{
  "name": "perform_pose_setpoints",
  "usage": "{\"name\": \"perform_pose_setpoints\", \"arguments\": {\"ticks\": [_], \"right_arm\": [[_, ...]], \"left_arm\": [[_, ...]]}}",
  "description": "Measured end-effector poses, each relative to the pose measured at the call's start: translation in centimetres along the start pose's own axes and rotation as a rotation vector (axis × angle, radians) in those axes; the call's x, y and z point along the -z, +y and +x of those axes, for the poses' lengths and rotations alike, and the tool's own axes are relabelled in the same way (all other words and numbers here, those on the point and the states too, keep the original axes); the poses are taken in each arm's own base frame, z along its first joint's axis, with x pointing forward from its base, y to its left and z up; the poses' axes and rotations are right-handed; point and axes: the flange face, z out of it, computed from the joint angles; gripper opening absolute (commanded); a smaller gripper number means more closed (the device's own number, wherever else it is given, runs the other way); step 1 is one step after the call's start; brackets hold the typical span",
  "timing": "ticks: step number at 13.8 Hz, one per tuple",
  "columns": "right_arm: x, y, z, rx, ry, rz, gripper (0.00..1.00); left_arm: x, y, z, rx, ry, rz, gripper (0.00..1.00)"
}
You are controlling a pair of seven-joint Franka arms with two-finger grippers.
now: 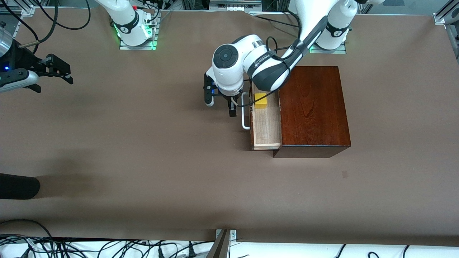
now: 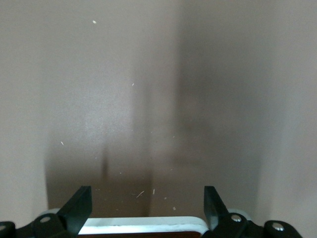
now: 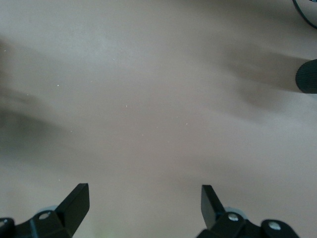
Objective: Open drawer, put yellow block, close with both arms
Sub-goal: 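Push the drawer front into the box with the left gripper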
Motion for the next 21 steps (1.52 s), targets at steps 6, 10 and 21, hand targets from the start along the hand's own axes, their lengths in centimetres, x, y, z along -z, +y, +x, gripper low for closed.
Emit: {"name": "perform_pose_setpoints", "arguments": {"ticks": [6, 10, 21], "right_arm": [[-0.7, 0.2, 0.3, -0.002, -0.013, 0.002, 1.00], [-0.5, 0.2, 0.3, -0.002, -0.008, 0.001, 1.00], [-0.7, -0.3, 0.8, 0.007, -0.012, 0.001, 1.00]], "left_arm": [[-1.5, -0.8, -1.4, -0.092, -0.089, 0.014, 1.00], [-1.4, -0.5, -1.2, -0.119, -0.124, 0.032, 1.00], [-2.1, -2.5, -6.7, -0.038, -0.336, -0.047, 1.00]]}}
